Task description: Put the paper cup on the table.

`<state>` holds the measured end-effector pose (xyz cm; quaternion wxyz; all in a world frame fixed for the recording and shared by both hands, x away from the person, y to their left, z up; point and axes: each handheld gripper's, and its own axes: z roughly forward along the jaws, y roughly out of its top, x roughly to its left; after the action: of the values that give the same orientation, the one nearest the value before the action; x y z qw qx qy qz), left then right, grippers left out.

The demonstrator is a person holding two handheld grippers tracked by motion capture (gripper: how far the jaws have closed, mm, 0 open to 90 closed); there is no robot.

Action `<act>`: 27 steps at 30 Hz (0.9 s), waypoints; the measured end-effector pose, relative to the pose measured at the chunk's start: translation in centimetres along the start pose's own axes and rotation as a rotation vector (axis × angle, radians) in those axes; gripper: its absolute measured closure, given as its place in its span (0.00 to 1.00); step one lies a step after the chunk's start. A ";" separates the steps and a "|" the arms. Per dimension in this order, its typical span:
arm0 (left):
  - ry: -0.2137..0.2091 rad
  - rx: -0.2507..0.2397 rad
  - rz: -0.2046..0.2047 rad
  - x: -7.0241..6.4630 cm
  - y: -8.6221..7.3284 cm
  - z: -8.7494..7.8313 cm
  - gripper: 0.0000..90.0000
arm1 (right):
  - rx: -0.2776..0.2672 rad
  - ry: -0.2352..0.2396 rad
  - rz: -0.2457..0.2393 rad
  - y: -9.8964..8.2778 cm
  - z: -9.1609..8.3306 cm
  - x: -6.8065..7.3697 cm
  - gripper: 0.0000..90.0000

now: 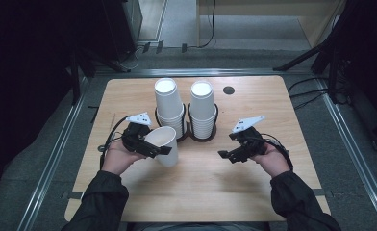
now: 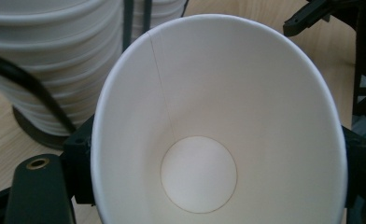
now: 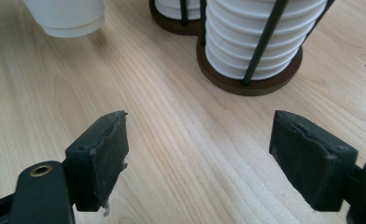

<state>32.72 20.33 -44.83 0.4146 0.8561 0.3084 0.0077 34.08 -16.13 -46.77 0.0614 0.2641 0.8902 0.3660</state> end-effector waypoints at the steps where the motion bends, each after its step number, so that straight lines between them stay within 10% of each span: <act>1: 0.004 -0.005 -0.006 0.2 -0.1 -0.2 0.18 | -0.003 -0.001 0.005 0.0 0.0 -0.1 0.22; 27: 0.159 -0.087 -0.133 5.1 -3.2 -5.2 0.18 | 0.007 -0.011 0.005 0.4 0.7 -1.1 0.22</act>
<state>33.78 28.24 -44.90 0.4252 0.8117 0.3958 0.0614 35.40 -16.09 -47.10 0.0642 0.2685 0.8905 0.3616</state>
